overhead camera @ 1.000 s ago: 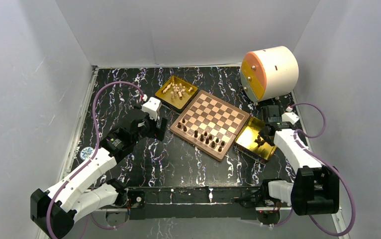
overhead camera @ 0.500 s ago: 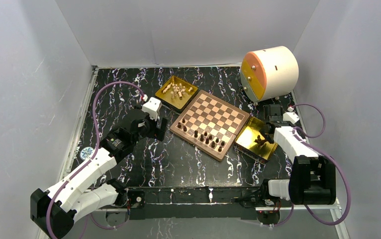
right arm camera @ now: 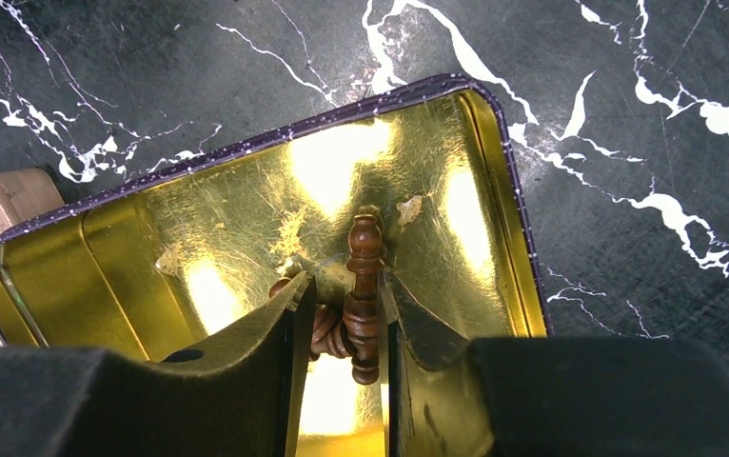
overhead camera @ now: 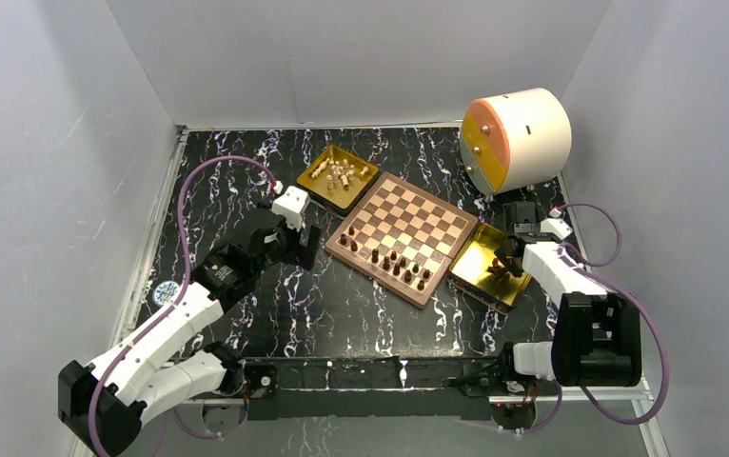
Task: Set up the chess pieces on the board
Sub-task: Pick up the chess piece from the storage box.
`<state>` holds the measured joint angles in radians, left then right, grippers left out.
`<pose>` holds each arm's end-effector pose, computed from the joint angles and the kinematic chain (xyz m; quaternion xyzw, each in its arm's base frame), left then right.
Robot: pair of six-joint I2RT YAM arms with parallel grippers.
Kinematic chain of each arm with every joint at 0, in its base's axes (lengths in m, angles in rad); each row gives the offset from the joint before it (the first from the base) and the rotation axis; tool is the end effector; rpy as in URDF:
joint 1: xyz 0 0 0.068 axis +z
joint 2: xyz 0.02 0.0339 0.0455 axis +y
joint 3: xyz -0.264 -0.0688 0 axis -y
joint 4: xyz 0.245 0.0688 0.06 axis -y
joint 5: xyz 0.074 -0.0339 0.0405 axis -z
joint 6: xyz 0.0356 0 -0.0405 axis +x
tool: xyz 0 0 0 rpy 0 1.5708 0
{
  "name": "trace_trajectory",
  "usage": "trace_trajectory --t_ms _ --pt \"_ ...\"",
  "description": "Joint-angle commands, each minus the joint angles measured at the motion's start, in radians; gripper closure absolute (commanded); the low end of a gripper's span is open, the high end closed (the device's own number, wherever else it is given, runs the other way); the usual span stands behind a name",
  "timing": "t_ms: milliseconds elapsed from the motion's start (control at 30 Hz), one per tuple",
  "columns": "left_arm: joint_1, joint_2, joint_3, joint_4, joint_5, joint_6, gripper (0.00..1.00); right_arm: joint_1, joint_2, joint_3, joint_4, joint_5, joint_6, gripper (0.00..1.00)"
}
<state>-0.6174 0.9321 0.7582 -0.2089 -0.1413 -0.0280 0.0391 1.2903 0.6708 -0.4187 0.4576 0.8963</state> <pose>0.1787 -0.1208 0.3014 0.2023 0.8025 -0.1216 0.5480 0.2355 -0.0065 0.1825 0.4448 0.8298 -0.0798 0.3274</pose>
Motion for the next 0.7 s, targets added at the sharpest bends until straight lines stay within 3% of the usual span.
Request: trace_trajectory --t_ms 0,333,667 --pt "-0.004 -0.022 -0.012 0.022 0.007 0.011 0.13 -0.006 0.002 -0.019 0.039 -0.006 0.025 0.62" --pt "-0.004 -0.022 -0.01 0.019 0.01 0.016 0.15 -0.007 0.015 -0.047 0.071 -0.012 0.017 0.68" --pt "-0.004 -0.011 -0.008 0.02 0.02 0.016 0.18 -0.007 -0.087 -0.032 0.128 -0.004 -0.188 0.8"
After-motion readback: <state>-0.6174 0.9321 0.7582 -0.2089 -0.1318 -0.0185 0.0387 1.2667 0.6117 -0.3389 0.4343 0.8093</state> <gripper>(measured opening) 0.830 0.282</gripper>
